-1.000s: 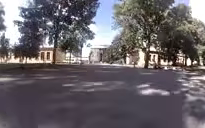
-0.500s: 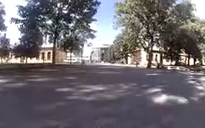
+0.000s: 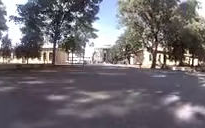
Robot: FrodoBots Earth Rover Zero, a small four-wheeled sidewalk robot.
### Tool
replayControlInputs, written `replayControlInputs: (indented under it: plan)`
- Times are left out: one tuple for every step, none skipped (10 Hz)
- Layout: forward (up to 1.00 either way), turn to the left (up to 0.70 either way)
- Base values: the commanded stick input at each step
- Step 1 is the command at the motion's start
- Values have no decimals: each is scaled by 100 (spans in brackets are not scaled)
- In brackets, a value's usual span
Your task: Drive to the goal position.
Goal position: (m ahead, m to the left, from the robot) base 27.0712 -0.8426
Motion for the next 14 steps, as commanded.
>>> replayControlInputs:
  plan:
    - [100, 0]
    - [100, 0]
    - [100, 0]
    - [100, 0]
    - [100, 0]
    - [100, 0]
    - [100, 0]
    - [100, 0]
    - [100, 0]
    - [100, 0]
    - [100, -12]
    - [100, -40]
    - [100, -40]
    - [100, -22]
